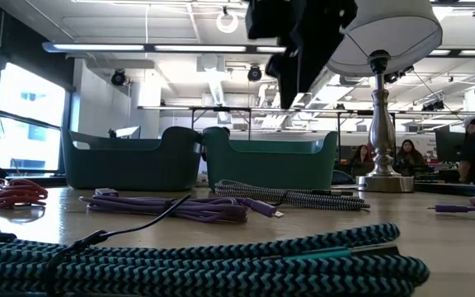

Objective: Pick & Place USB Port
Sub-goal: Put the black and white charger cable into the green bin

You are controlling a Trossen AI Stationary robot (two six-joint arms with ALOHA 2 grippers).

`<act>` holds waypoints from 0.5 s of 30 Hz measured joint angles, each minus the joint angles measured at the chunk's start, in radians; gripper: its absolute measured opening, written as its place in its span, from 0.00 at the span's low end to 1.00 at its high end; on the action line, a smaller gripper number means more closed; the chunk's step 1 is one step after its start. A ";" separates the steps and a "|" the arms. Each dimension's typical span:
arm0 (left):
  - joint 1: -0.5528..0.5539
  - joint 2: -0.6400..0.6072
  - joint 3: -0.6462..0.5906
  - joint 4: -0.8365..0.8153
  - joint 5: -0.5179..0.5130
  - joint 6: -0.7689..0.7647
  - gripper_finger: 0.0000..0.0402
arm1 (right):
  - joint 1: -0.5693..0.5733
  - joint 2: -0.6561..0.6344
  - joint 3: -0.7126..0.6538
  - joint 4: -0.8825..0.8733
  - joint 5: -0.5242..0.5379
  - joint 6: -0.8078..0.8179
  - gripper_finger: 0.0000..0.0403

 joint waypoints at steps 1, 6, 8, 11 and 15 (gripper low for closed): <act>0.000 0.000 0.000 -0.002 0.000 -0.001 0.32 | 0.008 0.021 0.000 -0.002 0.000 0.002 0.77; 0.000 0.000 0.000 -0.007 0.000 -0.038 0.32 | 0.056 0.105 0.000 -0.005 -0.009 0.044 0.77; 0.000 0.000 0.000 -0.008 0.001 -0.049 0.32 | 0.077 0.132 0.000 0.001 -0.009 0.045 0.77; 0.000 0.000 0.000 -0.023 0.002 -0.052 0.32 | 0.100 0.153 0.000 0.029 -0.016 0.078 0.77; 0.000 0.000 0.000 -0.067 0.006 -0.051 0.32 | 0.108 0.160 0.000 0.106 -0.056 0.169 0.77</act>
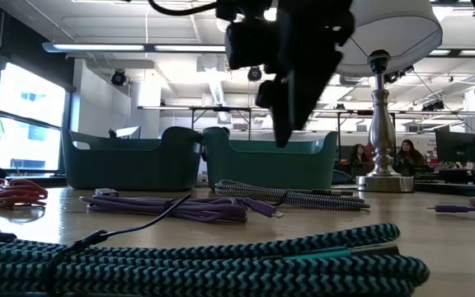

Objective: Pick & Place USB Port
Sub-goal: Put the black and white charger cable into the green bin

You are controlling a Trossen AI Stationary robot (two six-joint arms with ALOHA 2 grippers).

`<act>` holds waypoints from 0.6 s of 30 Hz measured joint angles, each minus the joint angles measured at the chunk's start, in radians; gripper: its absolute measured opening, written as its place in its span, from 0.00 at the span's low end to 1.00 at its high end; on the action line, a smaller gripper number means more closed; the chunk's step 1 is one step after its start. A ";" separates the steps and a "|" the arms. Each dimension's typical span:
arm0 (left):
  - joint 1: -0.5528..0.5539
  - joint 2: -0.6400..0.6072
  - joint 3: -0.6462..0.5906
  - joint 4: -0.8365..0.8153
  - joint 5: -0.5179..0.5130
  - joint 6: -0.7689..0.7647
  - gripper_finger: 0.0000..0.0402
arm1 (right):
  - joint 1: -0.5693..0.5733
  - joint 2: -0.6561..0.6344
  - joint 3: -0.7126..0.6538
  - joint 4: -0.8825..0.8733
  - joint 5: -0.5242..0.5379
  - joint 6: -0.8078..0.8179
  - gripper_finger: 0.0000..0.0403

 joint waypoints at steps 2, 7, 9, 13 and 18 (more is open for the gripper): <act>0.000 0.000 0.000 -0.029 0.036 0.001 0.32 | -0.006 0.000 0.000 0.036 0.011 0.037 0.77; 0.000 0.000 0.000 -0.100 0.090 0.029 0.32 | -0.010 0.008 0.000 0.072 0.076 0.119 0.77; 0.000 0.000 0.000 -0.117 0.117 0.031 0.32 | -0.010 0.021 0.000 0.072 0.086 0.148 0.77; 0.000 0.000 0.000 -0.134 0.146 0.044 0.32 | -0.010 0.049 0.000 0.075 0.090 0.221 0.77; 0.000 0.000 0.000 -0.145 0.177 0.052 0.32 | -0.010 0.083 0.000 0.077 0.122 0.281 0.77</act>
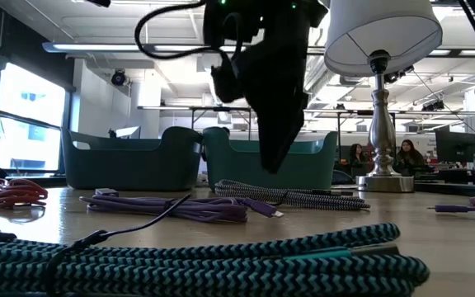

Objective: Pick & Place USB Port
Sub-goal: Put the black and white charger cable into the green bin

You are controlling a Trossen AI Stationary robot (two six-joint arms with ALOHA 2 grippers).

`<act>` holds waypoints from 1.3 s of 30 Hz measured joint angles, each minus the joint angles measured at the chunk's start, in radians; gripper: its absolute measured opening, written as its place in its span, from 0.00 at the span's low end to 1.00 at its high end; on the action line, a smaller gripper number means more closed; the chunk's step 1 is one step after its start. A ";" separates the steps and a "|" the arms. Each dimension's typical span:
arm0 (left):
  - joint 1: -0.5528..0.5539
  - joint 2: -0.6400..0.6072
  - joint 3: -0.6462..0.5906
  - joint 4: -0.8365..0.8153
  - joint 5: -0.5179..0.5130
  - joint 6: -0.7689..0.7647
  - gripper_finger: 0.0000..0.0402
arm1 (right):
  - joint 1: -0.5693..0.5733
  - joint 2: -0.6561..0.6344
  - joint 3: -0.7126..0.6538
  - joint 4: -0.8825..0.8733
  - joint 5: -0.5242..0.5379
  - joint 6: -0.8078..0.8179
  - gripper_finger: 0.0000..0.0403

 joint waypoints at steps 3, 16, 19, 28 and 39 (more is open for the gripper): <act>0.000 0.000 0.000 -0.005 0.017 0.000 0.32 | -0.001 0.020 0.000 -0.002 0.012 0.021 0.77; 0.000 0.000 0.000 -0.004 0.047 -0.038 0.32 | -0.002 0.122 0.006 -0.011 -0.050 0.014 0.64; 0.000 0.000 0.000 -0.004 0.050 -0.052 0.32 | -0.010 0.136 0.005 -0.015 -0.036 0.006 0.44; 0.000 0.000 0.000 -0.004 0.053 -0.083 0.32 | -0.032 0.124 0.005 -0.039 0.000 -0.011 0.03; 0.000 0.000 0.000 -0.004 0.054 -0.102 0.32 | -0.013 -0.098 -0.001 -0.157 0.118 0.041 0.03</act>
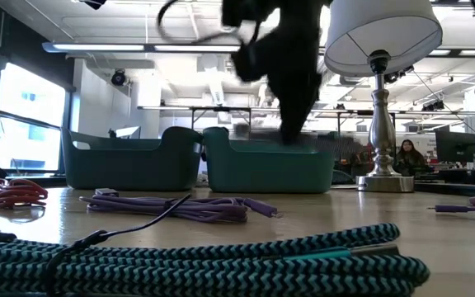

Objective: Pick & Place USB Port
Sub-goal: Put the black and white charger cable into the green bin, then put the right purple charger cable into the blue bin

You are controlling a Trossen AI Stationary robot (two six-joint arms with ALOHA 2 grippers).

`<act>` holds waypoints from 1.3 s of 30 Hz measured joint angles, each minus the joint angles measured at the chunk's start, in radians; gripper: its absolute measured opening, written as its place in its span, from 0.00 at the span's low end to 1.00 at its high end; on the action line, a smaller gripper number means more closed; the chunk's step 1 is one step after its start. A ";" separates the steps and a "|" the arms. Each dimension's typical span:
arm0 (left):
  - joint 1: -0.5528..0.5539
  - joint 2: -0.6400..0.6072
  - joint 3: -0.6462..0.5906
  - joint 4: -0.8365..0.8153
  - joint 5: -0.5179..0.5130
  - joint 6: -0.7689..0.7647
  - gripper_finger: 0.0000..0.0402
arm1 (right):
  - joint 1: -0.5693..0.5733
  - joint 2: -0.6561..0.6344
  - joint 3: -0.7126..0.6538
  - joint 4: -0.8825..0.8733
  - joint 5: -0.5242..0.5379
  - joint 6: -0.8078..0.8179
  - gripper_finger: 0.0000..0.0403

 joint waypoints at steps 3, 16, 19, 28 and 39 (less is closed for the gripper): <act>0.000 0.000 0.000 0.000 0.000 0.000 0.32 | 0.011 -0.110 -0.001 -0.032 0.077 0.013 0.03; 0.000 0.000 0.000 -0.017 -0.108 0.117 0.32 | -0.324 -0.301 0.001 -0.006 0.148 -0.244 0.03; 0.000 0.007 0.000 -0.049 -0.154 0.135 0.32 | -0.402 -0.299 0.001 0.040 0.072 -0.280 0.08; 0.000 0.033 0.000 -0.122 -0.165 0.132 0.32 | -0.459 -0.299 0.001 0.126 -0.032 -0.340 0.49; 0.000 0.042 0.000 -0.199 -0.147 0.132 0.32 | -0.290 -0.367 0.002 -0.207 -0.299 -0.118 0.66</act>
